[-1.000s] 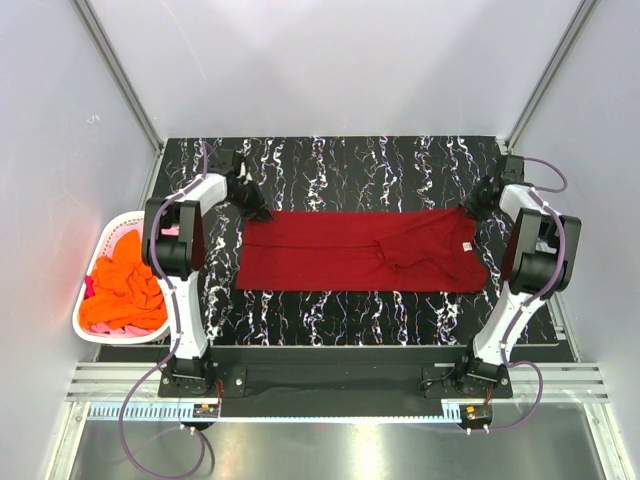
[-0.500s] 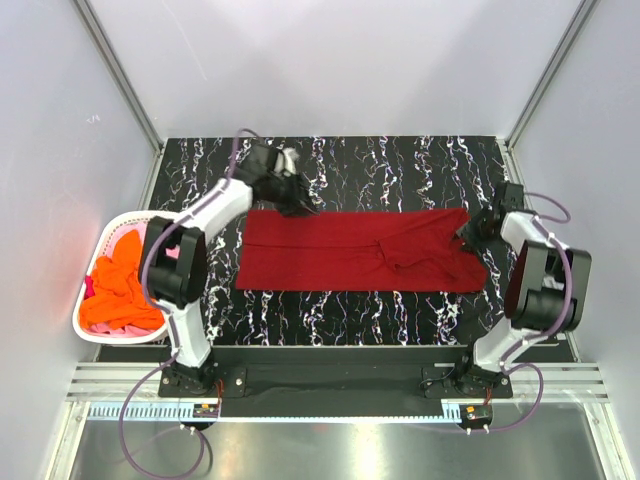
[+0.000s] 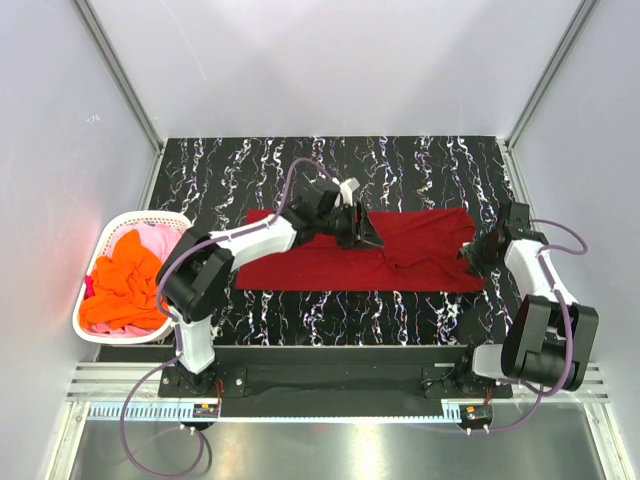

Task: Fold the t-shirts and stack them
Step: Fold the tshirt

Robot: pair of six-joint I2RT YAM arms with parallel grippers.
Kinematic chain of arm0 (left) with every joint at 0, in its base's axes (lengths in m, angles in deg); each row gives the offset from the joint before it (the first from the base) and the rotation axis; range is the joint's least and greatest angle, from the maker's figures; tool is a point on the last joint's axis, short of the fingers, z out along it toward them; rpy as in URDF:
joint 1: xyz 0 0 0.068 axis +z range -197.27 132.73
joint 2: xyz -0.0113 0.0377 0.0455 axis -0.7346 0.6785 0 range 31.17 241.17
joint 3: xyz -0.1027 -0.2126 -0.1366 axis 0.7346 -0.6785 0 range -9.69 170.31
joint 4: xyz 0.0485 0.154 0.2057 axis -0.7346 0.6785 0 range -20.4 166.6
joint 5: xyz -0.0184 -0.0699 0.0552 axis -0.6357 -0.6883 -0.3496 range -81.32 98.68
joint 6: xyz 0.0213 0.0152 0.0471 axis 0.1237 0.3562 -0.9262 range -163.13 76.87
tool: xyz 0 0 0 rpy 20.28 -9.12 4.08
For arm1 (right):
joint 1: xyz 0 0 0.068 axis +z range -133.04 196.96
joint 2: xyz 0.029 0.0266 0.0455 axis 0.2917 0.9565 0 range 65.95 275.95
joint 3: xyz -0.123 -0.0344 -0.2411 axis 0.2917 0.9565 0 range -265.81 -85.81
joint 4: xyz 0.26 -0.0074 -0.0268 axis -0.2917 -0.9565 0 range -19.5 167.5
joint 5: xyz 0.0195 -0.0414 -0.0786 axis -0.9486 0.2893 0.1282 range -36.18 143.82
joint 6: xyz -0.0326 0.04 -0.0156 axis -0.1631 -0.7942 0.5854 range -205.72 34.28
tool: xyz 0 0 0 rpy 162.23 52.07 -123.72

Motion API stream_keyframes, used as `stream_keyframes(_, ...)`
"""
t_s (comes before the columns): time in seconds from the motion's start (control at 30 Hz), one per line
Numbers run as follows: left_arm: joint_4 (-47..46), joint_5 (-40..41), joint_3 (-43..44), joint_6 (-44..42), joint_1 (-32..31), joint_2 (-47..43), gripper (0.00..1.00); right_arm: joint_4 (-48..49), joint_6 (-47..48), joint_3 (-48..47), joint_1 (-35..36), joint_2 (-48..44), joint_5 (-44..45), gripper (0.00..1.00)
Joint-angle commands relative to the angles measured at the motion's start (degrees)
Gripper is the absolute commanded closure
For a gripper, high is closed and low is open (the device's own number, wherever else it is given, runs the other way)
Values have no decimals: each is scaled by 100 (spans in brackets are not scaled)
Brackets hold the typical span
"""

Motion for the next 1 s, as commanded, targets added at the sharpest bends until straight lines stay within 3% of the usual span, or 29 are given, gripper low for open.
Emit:
stream_keyframes(0.0,-1355,186,-306,670,-184,209,52,-313,-419,155,0,-322,200,57)
stream_keyframes(0.27,-1419,485,150,952,-554,1044,52,-50,-701,533,0,-367,174,51)
stream_keyframes(0.97,-1111,732,634,1048,-624,1642,51,689,-947,929,0,-191,297,55)
